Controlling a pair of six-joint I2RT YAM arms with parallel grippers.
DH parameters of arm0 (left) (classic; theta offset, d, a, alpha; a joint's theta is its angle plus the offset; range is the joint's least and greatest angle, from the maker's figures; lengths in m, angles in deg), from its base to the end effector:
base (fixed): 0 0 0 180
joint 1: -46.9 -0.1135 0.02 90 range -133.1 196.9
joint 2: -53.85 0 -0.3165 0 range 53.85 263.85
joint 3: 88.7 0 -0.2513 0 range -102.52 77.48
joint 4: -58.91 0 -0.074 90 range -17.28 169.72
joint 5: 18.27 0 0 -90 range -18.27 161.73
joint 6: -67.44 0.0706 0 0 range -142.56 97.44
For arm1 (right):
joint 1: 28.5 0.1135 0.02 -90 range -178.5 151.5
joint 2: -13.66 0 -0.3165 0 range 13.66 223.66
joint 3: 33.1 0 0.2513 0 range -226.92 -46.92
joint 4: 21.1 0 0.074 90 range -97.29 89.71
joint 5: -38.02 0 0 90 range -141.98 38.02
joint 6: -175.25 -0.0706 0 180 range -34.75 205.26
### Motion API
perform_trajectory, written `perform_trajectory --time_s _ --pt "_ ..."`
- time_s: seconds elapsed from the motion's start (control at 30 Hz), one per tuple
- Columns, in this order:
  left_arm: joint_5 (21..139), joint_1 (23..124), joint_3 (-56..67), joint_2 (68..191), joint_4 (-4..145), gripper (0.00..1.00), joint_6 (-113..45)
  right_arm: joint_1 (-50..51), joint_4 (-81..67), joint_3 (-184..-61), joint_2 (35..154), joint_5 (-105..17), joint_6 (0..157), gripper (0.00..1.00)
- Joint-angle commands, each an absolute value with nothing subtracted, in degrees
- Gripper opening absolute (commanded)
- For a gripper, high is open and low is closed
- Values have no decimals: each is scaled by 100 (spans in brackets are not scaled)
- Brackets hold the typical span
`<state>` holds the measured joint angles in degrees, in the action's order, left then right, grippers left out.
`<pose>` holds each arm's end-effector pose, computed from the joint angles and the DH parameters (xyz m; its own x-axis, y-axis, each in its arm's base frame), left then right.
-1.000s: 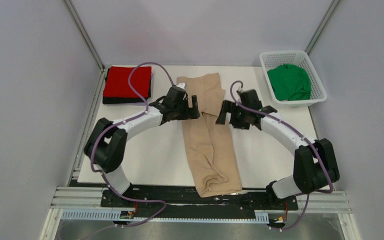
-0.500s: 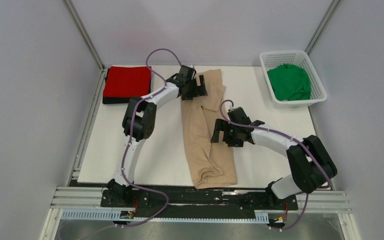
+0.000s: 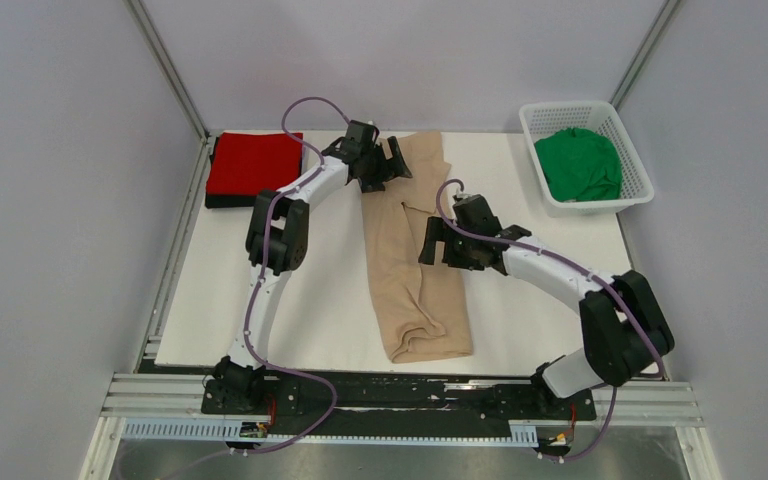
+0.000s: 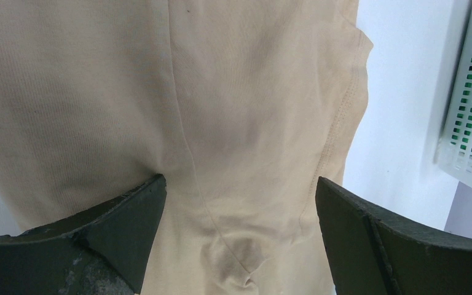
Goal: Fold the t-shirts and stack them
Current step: Rotate the tshirt 90 degrees, then grab the bottom of the folded rectangular tshirt with both arms
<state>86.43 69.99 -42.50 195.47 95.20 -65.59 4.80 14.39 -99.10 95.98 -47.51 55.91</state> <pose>0.5626 -0.2593 0.1768 -0.8413 -0.3589 -0.4043 -0.0371 0.7845 -0.6191 0.2545 0.1738 0.2431 -0.8606 0.0192 -0.5089 -0.1904 0.9148 0.3563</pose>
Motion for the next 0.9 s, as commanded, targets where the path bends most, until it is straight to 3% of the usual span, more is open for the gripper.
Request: perform_trajectory --time_s 0.0,0.47,0.87 --pt "8496 6959 -4076 19878 9989 100 -6579 1221 1640 -9652 9088 -4562 5932 92" --pt "8525 6959 -3839 19801 9898 100 -6537 2073 1836 -9550 9865 -5675 5528 72" --pt "8473 6958 -3790 19787 9894 100 -6469 2178 1953 -9115 9611 -5372 5038 34"
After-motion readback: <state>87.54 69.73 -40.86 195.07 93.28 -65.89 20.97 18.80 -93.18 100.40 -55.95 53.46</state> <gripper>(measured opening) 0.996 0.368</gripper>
